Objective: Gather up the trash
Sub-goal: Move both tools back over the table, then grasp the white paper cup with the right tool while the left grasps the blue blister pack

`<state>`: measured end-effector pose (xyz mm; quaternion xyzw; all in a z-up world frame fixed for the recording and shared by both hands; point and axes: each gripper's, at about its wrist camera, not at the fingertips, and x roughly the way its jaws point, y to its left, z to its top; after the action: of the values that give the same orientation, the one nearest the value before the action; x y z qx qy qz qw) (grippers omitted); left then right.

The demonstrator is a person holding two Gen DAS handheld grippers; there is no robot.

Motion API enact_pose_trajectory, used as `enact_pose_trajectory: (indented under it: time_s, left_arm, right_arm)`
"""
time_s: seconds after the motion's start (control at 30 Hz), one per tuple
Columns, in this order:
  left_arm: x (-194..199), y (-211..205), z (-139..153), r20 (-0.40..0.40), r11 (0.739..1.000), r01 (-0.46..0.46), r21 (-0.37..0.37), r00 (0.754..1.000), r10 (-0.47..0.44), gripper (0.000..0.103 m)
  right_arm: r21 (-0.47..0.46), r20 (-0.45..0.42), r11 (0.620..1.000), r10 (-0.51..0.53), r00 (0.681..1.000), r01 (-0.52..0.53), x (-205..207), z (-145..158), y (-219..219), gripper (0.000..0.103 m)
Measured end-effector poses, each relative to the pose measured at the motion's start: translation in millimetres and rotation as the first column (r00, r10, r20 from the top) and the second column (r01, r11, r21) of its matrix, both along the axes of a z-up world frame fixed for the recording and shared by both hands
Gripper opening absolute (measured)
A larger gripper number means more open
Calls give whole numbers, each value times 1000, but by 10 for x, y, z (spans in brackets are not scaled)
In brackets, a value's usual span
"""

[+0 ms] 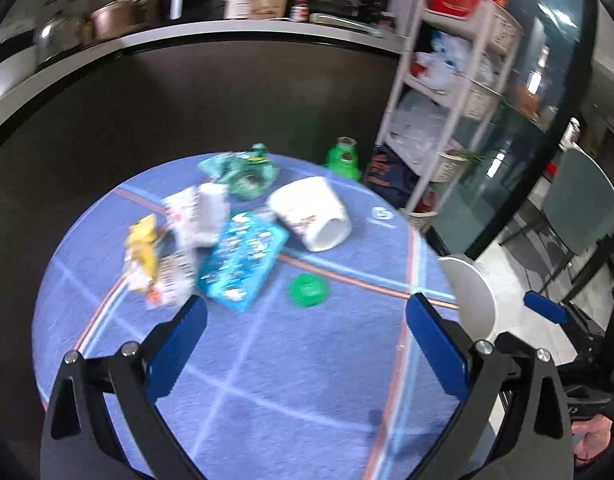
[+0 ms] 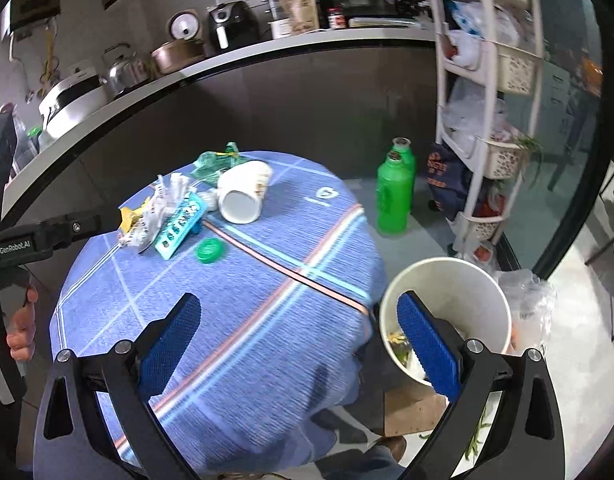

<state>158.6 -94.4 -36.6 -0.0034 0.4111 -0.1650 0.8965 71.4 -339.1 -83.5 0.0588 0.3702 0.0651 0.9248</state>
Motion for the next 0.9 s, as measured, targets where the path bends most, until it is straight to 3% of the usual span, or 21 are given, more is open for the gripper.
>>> enact_pose_trajectory:
  time_s: [0.2, 0.43, 0.67, 0.9]
  left_arm:
    - [148, 436, -128, -17, 998, -67, 5, 998, 68, 100]
    - [396, 771, -363, -64, 996, -89, 11, 994, 89, 100]
    - [601, 839, -504, -89, 999, -51, -16, 995, 49, 98]
    - [674, 751, -549, -87, 999, 28, -31, 996, -31, 86]
  right_arm:
    - [-95, 8, 995, -19, 1000, 20, 220, -11, 315, 95]
    - [-130, -52, 985, 104, 993, -110, 779, -151, 679, 95]
    - [-104, -84, 987, 116, 990, -125, 1458, -317, 894, 91]
    - [-132, -135, 982, 119, 984, -137, 1928, -536, 963, 84]
